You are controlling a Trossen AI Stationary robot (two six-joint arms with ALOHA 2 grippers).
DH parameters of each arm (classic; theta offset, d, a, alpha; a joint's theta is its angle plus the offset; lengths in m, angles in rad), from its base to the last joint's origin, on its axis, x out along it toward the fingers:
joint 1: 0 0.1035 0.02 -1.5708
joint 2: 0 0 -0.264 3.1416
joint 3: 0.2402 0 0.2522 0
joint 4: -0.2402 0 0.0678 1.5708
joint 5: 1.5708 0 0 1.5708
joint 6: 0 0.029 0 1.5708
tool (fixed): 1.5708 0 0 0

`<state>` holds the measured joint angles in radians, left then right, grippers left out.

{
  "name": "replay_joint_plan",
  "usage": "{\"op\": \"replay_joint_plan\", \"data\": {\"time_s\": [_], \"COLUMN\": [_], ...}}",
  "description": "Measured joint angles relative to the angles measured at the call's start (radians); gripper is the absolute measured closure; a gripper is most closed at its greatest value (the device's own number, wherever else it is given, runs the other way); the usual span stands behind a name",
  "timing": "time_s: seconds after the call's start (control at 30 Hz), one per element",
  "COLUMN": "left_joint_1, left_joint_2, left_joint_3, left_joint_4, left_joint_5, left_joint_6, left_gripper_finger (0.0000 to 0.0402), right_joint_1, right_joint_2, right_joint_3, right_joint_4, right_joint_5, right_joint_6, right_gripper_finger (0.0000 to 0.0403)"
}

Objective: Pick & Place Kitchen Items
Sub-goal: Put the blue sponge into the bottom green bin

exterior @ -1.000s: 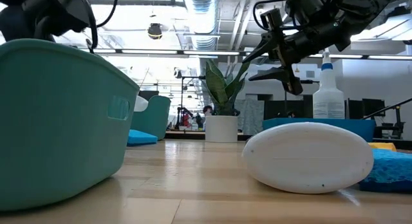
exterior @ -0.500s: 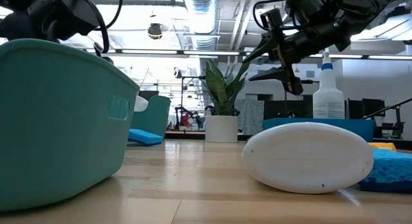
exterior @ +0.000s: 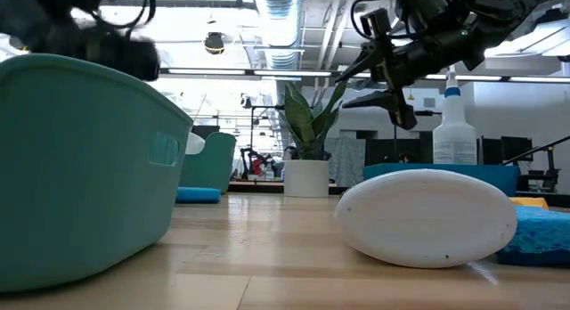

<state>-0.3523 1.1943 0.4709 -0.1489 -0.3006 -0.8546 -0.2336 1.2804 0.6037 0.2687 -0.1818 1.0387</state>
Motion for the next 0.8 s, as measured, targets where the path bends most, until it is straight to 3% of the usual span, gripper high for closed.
{"op": "replay_joint_plan", "data": {"time_s": [0.3,0.43,0.6,0.8], "left_joint_1": [0.000,0.006,0.059,0.117], "left_joint_2": [-0.154,-0.155,-0.125,-0.068], "left_joint_3": [0.001,0.002,0.003,0.003], "left_joint_4": [0.395,0.644,0.855,1.041], "left_joint_5": [0.006,-0.005,0.161,0.319], "left_joint_6": [-0.045,-0.012,0.007,0.001], "left_gripper_finger": [0.0399,0.0399,0.0399,0.0399], "right_joint_1": [0.016,0.041,0.078,0.103], "right_joint_2": [0.000,0.001,0.000,0.000], "right_joint_3": [-0.001,-0.001,0.000,0.055], "right_joint_4": [0.158,0.387,0.609,0.602], "right_joint_5": [-0.006,-0.120,-0.152,-0.239], "right_joint_6": [-0.107,-0.229,-0.337,-0.493], "right_gripper_finger": [0.0223,0.0223,0.0223,0.0223]}}
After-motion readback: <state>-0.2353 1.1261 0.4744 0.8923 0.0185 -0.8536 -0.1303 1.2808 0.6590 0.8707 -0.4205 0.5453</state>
